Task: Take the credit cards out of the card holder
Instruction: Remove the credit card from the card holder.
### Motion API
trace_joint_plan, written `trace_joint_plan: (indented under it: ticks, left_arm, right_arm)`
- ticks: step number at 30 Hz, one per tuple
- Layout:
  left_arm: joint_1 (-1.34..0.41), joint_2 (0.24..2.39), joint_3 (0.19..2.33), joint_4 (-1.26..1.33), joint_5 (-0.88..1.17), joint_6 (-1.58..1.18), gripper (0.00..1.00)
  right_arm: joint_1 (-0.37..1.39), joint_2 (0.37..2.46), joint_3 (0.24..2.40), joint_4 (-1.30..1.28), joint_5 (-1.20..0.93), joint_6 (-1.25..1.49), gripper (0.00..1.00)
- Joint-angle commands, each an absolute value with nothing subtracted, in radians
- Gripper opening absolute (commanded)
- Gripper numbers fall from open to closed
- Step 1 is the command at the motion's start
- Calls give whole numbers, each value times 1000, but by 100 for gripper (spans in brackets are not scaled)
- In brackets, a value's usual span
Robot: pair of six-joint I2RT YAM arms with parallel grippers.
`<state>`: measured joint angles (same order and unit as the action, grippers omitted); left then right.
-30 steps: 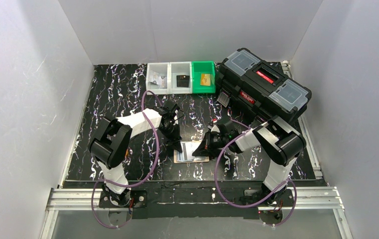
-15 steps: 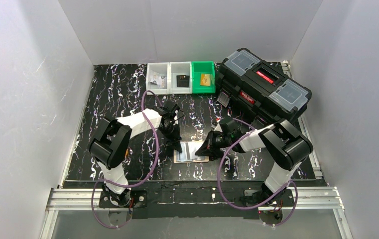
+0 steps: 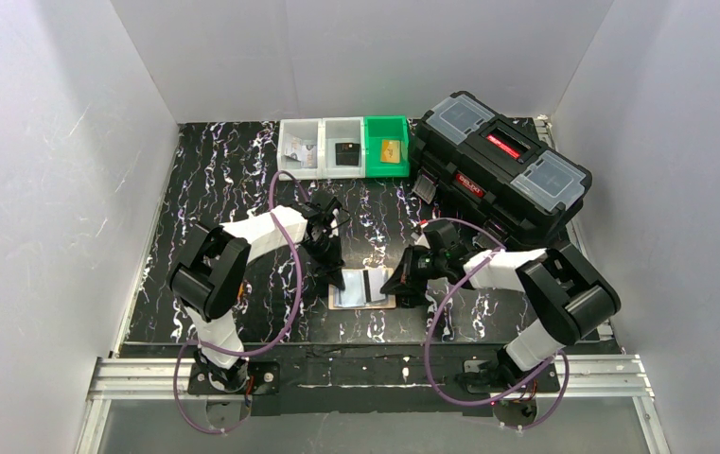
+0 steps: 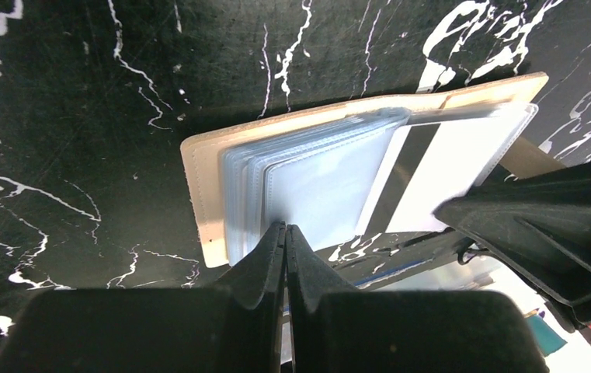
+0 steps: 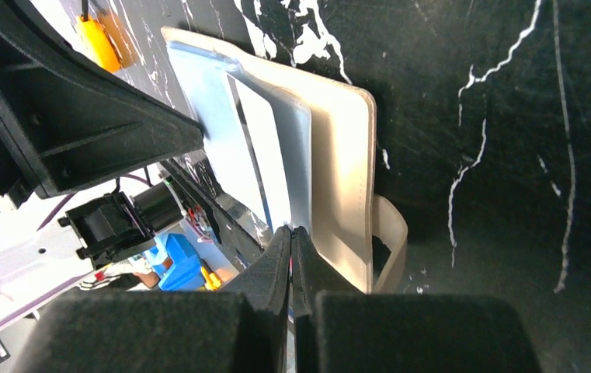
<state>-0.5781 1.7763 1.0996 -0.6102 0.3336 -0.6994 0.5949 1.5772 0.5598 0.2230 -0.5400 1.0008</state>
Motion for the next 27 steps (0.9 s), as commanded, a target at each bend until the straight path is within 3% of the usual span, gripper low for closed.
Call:
trace_joint_plan:
  ticks: [1, 9, 11, 13, 16, 27]
  left_arm:
    - [-572, 1780, 1116, -677, 239, -665, 0]
    - [-572, 1758, 1199, -698, 286, -661, 2]
    - [-572, 1740, 1232, -718, 292, -656, 12]
    - [-572, 1715, 1270, -745, 289, -649, 30]
    - [-569, 1680, 1314, -776, 298, -634, 45]
    - [-466, 1523, 1276, -618, 625, -695, 65]
  right_arm:
    - [588, 1512, 583, 126, -495, 954, 1]
    - [583, 1440, 654, 47, -507, 931, 1]
    - [582, 1429, 672, 34, -514, 930, 1]
    - [580, 1413, 691, 23, -524, 930, 1]
    - [577, 1392, 719, 3, -534, 932, 1]
    - [511, 1298, 816, 39, -696, 1015, 1]
